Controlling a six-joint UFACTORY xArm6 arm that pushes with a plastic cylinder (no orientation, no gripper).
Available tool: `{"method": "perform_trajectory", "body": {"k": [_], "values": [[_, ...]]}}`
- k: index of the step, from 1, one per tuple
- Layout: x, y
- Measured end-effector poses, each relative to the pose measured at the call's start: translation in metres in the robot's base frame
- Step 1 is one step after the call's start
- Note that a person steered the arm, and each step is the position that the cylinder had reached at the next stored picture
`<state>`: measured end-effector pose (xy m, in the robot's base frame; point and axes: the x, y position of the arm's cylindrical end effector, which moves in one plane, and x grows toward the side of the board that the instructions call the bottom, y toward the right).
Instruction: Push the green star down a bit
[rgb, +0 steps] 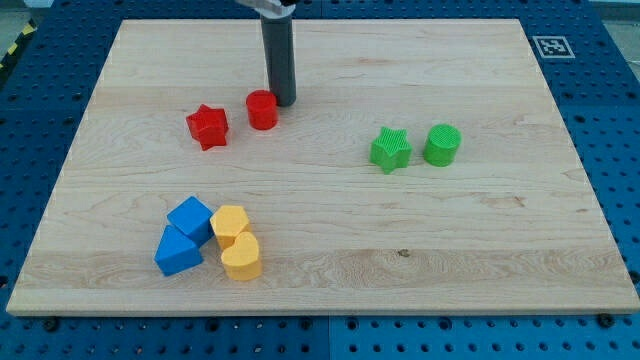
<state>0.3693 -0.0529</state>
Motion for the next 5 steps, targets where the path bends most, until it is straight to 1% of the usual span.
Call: {"method": "perform_trajectory", "body": {"k": [1, 2, 4, 5], "values": [[0.027, 0.000], [0.031, 0.000], [0.025, 0.081], [0.032, 0.102]]}}
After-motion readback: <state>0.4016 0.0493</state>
